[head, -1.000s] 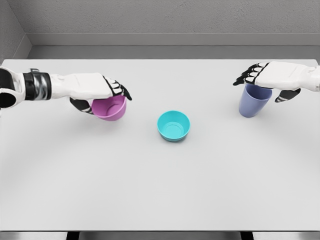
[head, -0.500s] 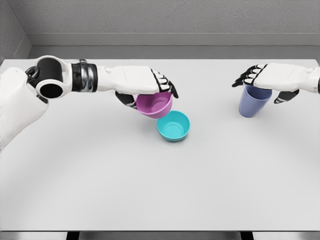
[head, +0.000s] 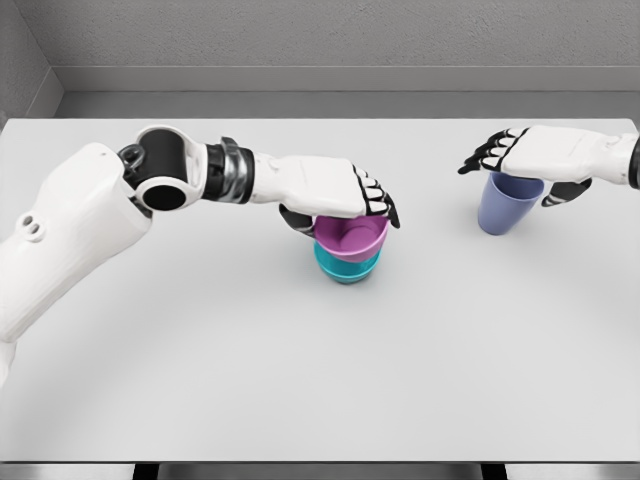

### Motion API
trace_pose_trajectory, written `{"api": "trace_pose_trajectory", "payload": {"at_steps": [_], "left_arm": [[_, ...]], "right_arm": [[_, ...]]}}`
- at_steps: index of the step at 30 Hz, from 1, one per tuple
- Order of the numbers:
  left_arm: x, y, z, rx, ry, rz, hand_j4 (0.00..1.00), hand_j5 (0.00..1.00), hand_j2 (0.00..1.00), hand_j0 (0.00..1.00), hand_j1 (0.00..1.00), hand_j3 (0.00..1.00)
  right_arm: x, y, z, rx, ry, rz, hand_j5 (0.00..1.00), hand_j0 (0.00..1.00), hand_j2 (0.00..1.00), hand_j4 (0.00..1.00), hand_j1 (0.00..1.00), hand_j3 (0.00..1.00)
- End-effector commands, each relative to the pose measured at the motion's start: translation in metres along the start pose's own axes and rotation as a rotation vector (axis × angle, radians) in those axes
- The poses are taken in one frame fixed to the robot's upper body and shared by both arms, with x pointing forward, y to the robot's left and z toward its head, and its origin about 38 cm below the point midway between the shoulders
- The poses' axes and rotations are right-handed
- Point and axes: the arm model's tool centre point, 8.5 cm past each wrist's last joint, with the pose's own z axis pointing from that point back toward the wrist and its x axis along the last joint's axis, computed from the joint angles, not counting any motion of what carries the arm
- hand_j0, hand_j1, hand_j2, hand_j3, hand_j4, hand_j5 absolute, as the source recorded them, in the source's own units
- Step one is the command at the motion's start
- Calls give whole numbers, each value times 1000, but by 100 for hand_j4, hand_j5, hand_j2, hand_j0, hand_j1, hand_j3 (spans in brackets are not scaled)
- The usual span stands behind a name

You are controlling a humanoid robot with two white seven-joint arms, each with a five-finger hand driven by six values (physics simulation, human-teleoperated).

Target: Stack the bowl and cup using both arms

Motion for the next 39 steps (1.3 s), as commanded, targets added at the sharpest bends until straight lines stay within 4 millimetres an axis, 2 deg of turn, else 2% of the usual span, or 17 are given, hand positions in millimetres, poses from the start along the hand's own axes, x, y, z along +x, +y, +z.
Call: {"api": "trace_pose_trajectory", "payload": {"at_steps": [1, 13, 18, 32, 39], "left_arm": [[2, -3, -3, -11, -4, -1, 64, 64, 64, 64, 64, 64], [-4, -14, -7, -75, 27, -28, 65, 65, 65, 65, 65, 65], [4, -19, -21, -106, 5, -52, 65, 65, 65, 65, 65, 65], [-3, -22, -19, -123, 26, -48, 65, 65, 65, 65, 65, 65], [-3, -21, -19, -121, 25, -48, 68, 68, 68, 68, 68, 68]], "right_arm": [[1, 2, -2, 2, -3, -8, 100, 100, 100, 100, 100, 100], [-6, 5, -6, 14, 16, -16, 100, 100, 100, 100, 100, 100], [-8, 7, -5, 17, 21, -21, 100, 100, 100, 100, 100, 100], [-7, 13, -13, 31, 13, -38, 100, 100, 100, 100, 100, 100], [-8, 15, -14, 41, 22, -29, 100, 100, 100, 100, 100, 100]]}}
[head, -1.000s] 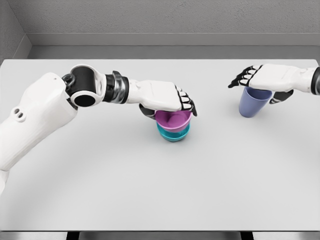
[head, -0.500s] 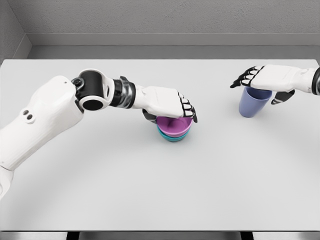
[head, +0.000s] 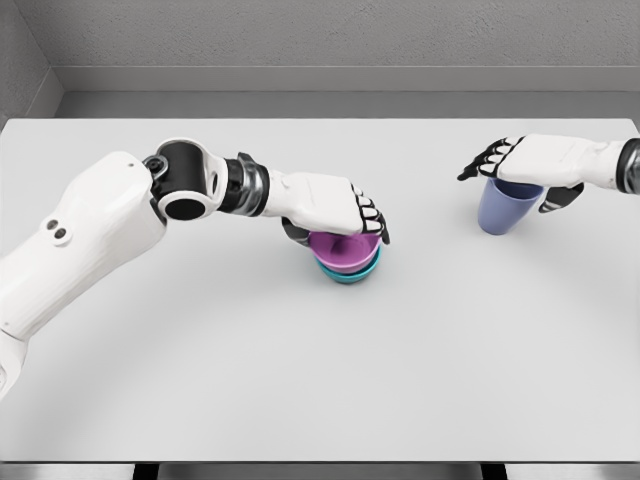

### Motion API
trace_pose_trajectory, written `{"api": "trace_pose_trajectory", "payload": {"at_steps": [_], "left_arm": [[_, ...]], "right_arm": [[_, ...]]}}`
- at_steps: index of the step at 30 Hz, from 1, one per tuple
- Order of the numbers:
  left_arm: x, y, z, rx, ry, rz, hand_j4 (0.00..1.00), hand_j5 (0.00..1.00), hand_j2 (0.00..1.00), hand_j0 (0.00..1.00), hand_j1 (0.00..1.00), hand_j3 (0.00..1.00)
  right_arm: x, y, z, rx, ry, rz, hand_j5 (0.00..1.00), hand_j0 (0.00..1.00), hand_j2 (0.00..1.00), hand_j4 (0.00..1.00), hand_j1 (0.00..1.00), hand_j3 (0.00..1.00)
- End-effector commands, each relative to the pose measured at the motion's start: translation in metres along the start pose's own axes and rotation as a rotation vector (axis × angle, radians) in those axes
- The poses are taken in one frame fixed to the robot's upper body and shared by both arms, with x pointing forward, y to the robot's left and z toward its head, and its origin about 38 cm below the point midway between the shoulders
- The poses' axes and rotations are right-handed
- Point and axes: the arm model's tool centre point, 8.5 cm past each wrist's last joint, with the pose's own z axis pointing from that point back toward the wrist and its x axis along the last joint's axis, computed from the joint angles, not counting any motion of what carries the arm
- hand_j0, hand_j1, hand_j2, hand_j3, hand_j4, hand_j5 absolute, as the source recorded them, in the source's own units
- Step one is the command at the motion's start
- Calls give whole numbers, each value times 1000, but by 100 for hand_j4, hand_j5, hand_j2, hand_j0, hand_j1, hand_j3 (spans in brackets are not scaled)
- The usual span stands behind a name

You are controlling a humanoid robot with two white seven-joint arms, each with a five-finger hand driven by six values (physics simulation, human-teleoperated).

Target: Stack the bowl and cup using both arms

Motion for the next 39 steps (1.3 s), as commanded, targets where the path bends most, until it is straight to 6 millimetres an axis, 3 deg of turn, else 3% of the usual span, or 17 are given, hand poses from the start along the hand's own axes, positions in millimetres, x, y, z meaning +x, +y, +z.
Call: {"api": "trace_pose_trajectory", "payload": {"at_steps": [1, 12, 20, 36, 39], "left_arm": [[0, 1, 0, 4, 0, 5, 68, 68, 68, 68, 68, 68], [-6, -6, 1, -10, 15, 26, 69, 69, 69, 69, 69, 69], [-8, -5, -1, -4, 11, 40, 90, 90, 90, 90, 90, 90], [-11, -8, -4, -8, 16, 58, 91, 91, 91, 91, 91, 91], [-11, -8, -4, -5, 14, 63, 96, 96, 96, 96, 96, 96]], "right_arm": [[-3, 2, 0, 3, 8, -10, 100, 100, 100, 100, 100, 100], [-5, 0, -1, -1, 12, -14, 100, 100, 100, 100, 100, 100], [-5, 0, -1, 0, 12, -14, 100, 100, 100, 100, 100, 100], [-7, 3, -1, 4, 16, -20, 100, 100, 100, 100, 100, 100], [-7, 2, -1, 3, 17, -19, 100, 100, 100, 100, 100, 100]]}}
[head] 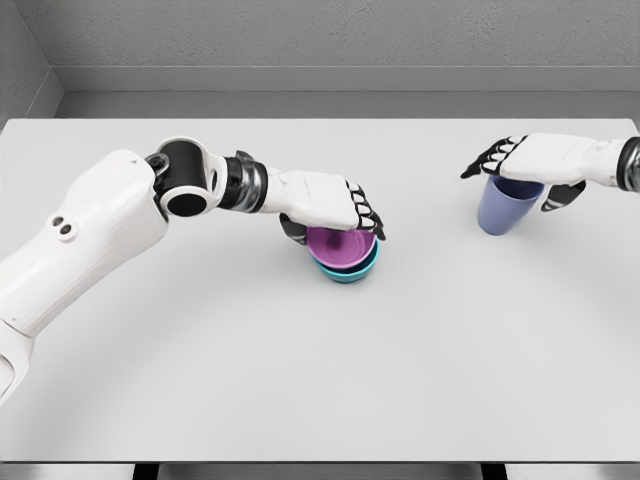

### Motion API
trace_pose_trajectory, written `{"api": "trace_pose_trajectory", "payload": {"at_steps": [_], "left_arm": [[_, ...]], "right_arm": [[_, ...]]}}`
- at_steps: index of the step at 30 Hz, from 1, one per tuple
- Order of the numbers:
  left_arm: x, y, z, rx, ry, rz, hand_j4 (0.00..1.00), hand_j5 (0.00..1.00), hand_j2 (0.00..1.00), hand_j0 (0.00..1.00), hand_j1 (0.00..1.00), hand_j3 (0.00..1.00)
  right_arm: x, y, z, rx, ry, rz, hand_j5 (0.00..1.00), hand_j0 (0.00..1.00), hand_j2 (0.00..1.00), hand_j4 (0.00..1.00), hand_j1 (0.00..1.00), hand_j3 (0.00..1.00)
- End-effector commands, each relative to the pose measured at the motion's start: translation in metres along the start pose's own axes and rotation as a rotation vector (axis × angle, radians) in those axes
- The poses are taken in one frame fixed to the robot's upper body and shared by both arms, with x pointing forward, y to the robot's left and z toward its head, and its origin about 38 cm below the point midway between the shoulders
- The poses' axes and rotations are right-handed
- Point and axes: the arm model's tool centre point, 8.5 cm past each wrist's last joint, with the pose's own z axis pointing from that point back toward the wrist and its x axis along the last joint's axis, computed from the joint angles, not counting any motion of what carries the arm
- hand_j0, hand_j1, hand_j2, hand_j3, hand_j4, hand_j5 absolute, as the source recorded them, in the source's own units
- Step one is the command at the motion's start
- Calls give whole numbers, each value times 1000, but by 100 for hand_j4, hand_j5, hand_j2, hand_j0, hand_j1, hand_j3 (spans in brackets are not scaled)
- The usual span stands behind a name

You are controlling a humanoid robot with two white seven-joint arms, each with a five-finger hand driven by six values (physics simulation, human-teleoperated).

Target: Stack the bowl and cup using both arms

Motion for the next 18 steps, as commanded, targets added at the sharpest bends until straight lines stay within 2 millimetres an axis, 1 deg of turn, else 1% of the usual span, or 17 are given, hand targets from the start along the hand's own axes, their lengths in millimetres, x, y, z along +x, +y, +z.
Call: {"api": "trace_pose_trajectory", "payload": {"at_steps": [1, 2, 11, 12, 13, 14, 15, 16, 17, 18], "left_arm": [[0, 1, 0, 12, -5, 13, 98, 98, 98, 98, 98, 98], [1, 2, 1, 21, -12, 24, 100, 100, 100, 100, 100, 100], [1, 3, 2, 33, -20, 40, 100, 100, 100, 100, 100, 100], [-1, 8, 4, 40, -19, 35, 100, 100, 100, 100, 100, 100], [-2, 17, 10, 68, -30, 46, 100, 100, 100, 100, 100, 100], [-7, 27, 20, 95, -29, 51, 100, 100, 100, 100, 100, 100], [-16, 34, 36, 111, -12, 59, 100, 100, 100, 100, 100, 100], [-26, 39, 63, 130, 13, 66, 100, 100, 100, 100, 100, 100], [-35, 38, 99, 146, 53, 70, 100, 100, 100, 100, 100, 100], [-43, 33, 153, 169, 122, 79, 100, 100, 100, 100, 100, 100]], "right_arm": [[0, 0, 1, -3, 2, -4, 100, 100, 100, 100, 100, 100], [0, 0, 0, -2, 1, -5, 100, 100, 100, 100, 100, 100], [-1, -1, 1, -5, 3, -3, 100, 100, 100, 100, 100, 100], [-1, -1, 1, -5, 3, -3, 100, 100, 100, 100, 100, 100], [-1, -1, 1, -5, 3, -3, 100, 100, 100, 100, 100, 100], [-1, -1, 1, -5, 3, -3, 100, 100, 100, 100, 100, 100], [-1, -1, 1, -4, 2, -3, 100, 100, 100, 100, 100, 100], [-1, -1, 1, -4, 2, -3, 100, 100, 100, 100, 100, 100], [-1, -1, 1, -5, 3, -3, 100, 100, 100, 100, 100, 100], [-1, -1, 1, -5, 3, -3, 100, 100, 100, 100, 100, 100]]}}
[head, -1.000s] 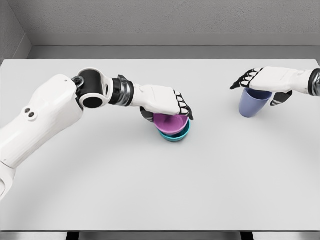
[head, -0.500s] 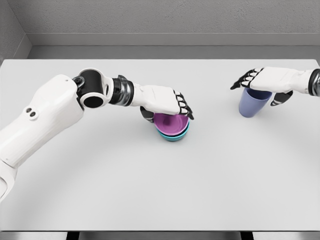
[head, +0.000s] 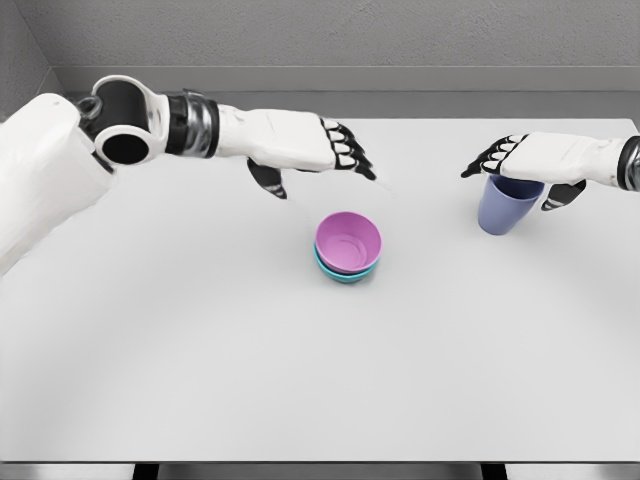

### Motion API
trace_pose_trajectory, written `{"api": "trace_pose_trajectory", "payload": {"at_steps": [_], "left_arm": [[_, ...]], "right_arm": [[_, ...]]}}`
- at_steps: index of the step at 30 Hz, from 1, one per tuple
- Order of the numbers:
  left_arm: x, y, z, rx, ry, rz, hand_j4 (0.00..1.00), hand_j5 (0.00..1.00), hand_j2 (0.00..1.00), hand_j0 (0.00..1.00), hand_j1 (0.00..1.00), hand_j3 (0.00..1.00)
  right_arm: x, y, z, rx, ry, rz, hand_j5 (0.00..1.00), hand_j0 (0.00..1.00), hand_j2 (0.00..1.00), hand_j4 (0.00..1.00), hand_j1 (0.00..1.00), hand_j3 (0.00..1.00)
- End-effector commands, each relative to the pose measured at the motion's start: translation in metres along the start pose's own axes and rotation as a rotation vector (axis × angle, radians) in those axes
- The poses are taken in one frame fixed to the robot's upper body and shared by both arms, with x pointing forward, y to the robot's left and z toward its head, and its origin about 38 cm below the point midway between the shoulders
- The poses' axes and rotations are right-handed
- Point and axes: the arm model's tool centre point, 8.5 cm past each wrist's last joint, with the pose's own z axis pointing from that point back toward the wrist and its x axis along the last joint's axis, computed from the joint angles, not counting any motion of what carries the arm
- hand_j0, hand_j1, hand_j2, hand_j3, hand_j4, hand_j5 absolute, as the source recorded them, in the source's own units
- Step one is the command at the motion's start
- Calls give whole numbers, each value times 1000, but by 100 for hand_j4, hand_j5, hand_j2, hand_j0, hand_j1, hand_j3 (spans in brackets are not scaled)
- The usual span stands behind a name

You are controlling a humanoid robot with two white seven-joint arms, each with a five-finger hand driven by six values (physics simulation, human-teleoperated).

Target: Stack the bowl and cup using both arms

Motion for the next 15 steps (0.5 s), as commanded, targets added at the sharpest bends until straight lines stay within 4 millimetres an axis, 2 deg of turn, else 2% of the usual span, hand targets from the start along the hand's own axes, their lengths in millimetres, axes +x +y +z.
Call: {"api": "trace_pose_trajectory", "payload": {"at_steps": [1, 2, 3, 5, 7, 10, 15], "left_arm": [[-21, 4, 98, 54, 121, 46, 100, 100, 100, 100, 100, 100], [-33, -3, 136, 69, 202, 75, 100, 100, 100, 100, 100, 100], [-38, -37, 147, 81, 240, 163, 100, 100, 100, 100, 100, 100], [-30, -105, 147, 140, 263, 341, 100, 100, 100, 100, 100, 100], [-35, -107, 165, 170, 308, 352, 100, 100, 100, 100, 100, 100], [-33, -124, 165, 153, 318, 386, 100, 100, 100, 100, 100, 100], [-32, -125, 166, 147, 318, 384, 100, 100, 100, 100, 100, 100]], "right_arm": [[0, 0, 1, -3, 2, -4, 100, 100, 100, 100, 100, 100], [0, 0, 1, -3, 2, -4, 100, 100, 100, 100, 100, 100], [0, 0, 1, -3, 2, -4, 100, 100, 100, 100, 100, 100], [0, 0, 0, -2, 1, -4, 100, 100, 100, 100, 100, 100], [0, 0, 0, -2, 1, -4, 100, 100, 100, 100, 100, 100], [0, 1, 0, 0, 1, -6, 100, 100, 100, 100, 100, 100], [-2, 3, 0, 4, 4, -9, 100, 100, 100, 100, 100, 100]]}}
